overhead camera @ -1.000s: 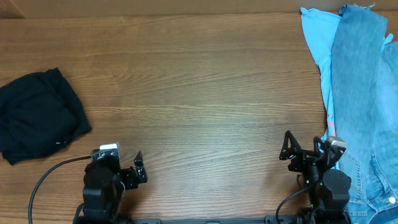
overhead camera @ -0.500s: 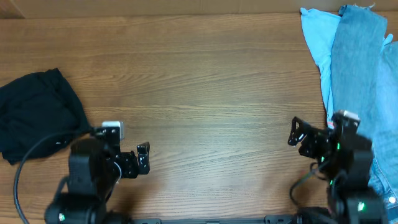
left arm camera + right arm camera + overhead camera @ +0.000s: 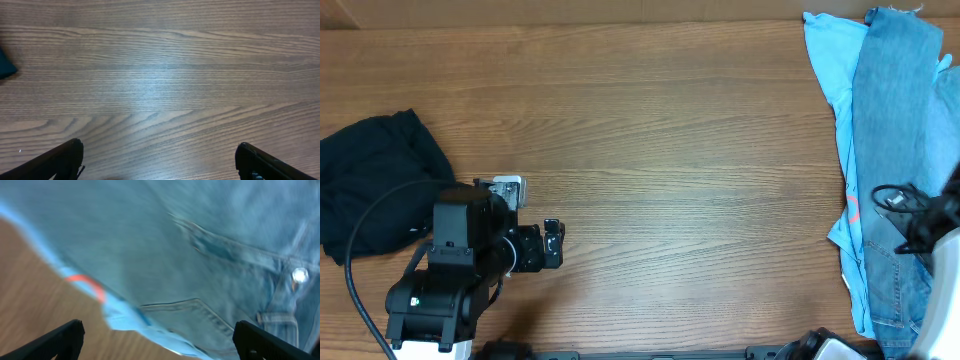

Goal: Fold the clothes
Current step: 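Grasp the light-blue jeans with the right gripper and drag them left, then lift the jeans with the right gripper and drop them mid-table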

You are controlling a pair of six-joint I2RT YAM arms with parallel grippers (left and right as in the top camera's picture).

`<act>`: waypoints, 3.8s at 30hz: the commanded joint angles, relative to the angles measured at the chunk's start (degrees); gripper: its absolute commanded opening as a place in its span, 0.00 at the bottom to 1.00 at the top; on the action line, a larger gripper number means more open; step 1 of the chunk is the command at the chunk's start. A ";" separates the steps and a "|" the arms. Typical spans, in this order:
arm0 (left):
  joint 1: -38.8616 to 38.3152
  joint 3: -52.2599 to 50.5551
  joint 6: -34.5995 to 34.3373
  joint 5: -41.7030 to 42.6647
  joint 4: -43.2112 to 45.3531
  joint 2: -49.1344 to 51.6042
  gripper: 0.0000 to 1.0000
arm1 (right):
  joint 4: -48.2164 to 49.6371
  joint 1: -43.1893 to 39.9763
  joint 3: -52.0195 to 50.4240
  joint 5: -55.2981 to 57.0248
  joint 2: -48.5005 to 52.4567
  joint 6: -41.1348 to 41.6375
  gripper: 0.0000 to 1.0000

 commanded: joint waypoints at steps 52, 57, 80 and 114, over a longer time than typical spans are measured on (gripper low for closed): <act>0.26 1.66 1.09 0.63 2.21 -0.13 1.00 | -13.14 46.45 56.70 -8.22 22.97 -8.13 0.34; 0.26 1.66 1.09 0.63 3.19 -0.11 1.00 | -21.90 38.42 55.45 -6.78 23.37 -5.42 0.48; 0.26 1.66 1.09 0.66 4.00 5.97 1.00 | 29.44 59.98 1.25 -26.32 23.50 1.07 0.04; 0.24 1.64 1.03 0.20 6.43 6.45 1.00 | 9.40 56.48 39.23 -14.80 20.81 -10.51 0.60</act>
